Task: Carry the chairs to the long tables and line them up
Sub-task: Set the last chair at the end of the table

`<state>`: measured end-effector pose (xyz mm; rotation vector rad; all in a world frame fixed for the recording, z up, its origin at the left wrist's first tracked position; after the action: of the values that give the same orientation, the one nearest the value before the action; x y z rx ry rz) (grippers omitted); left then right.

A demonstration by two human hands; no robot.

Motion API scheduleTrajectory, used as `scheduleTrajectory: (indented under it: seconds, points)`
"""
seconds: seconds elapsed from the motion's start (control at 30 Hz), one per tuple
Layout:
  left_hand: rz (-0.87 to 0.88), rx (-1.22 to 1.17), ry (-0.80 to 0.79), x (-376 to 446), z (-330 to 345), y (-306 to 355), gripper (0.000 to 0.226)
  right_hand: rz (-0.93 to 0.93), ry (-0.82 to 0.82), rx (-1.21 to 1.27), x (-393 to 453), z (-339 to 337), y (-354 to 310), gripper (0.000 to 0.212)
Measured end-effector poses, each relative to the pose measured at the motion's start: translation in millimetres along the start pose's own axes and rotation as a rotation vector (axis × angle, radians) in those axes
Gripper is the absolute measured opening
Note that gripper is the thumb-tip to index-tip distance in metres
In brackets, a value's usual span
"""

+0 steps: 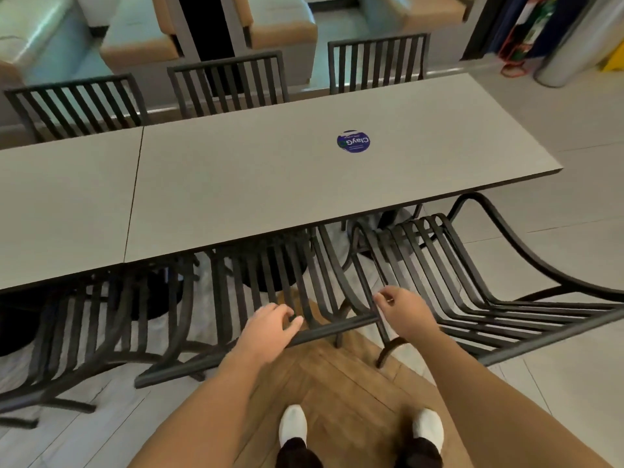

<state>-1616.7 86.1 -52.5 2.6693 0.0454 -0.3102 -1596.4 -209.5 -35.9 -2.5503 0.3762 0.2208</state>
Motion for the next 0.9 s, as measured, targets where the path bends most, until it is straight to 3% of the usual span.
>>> scheduleTrajectory:
  seconds: [0.2, 0.4, 0.9]
  points:
    - [0.058, -0.074, 0.032, 6.4, 43.4, 142.1, 0.034, -0.040, -0.048, -0.098, 22.0, -63.2, 110.1, 0.030]
    - [0.041, -0.092, -0.056, -14.5, 110.6, 243.5, 0.041, -0.073, -0.129, -0.211, 38.7, -115.2, 204.3, 0.031]
    - [0.153, -0.096, -0.190, -8.9, 180.0, 347.5, 0.039, -0.032, -0.177, -0.255, 37.9, -147.5, 292.5, 0.035]
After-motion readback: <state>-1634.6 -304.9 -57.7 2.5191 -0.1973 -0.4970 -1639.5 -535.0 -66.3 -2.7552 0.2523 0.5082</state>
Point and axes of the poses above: each hand's wrist, its own x-axis towards the middle knuckle, its own z-axis out of the palm, y = z × x, the point moved 8 cm from there along x, towards the middle knuckle, and after that the axes turned 13 degrees about y, right-handed, at the moved point
